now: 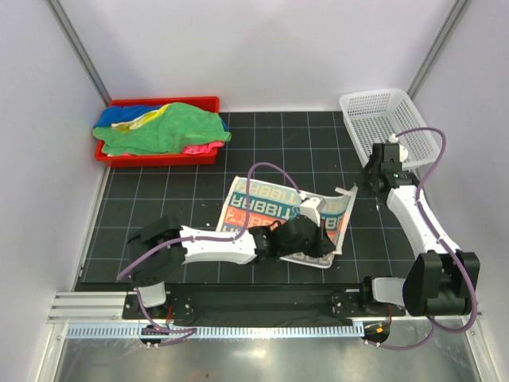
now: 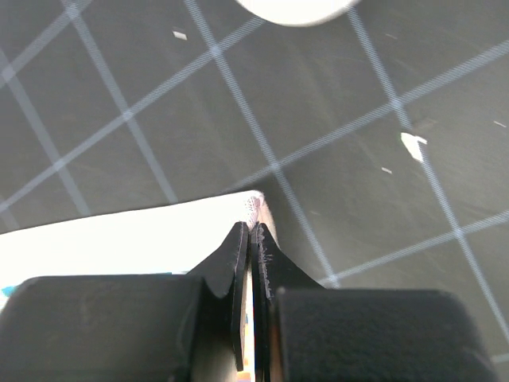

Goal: Fold and stack the towels
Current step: Fold the towel

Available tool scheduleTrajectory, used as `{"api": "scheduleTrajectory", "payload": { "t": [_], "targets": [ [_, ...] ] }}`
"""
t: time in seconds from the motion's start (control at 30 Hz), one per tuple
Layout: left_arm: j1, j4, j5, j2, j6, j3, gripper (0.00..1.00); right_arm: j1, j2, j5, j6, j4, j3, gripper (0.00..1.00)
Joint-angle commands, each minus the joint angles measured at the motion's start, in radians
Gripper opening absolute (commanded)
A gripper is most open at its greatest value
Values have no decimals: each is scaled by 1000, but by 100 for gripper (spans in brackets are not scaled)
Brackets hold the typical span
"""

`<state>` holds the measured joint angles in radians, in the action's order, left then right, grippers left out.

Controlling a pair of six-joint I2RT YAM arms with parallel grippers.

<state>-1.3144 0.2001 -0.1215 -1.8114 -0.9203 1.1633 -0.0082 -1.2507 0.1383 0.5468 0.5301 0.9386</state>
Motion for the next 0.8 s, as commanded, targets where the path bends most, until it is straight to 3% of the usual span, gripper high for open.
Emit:
{"api": "scheduleTrajectory", "payload": {
  "t": [0.0, 0.4, 0.77],
  "targets": [
    [43, 90, 43, 78, -49, -94, 0, 54, -48, -31, 33, -101, 109, 2],
    [204, 154, 31, 280, -106, -398, 0, 338, -355, 96, 93, -94, 386, 1],
    [345, -1, -30, 520, -117, -560, 0, 519, -605, 150, 142, -64, 615, 1]
  ]
}}
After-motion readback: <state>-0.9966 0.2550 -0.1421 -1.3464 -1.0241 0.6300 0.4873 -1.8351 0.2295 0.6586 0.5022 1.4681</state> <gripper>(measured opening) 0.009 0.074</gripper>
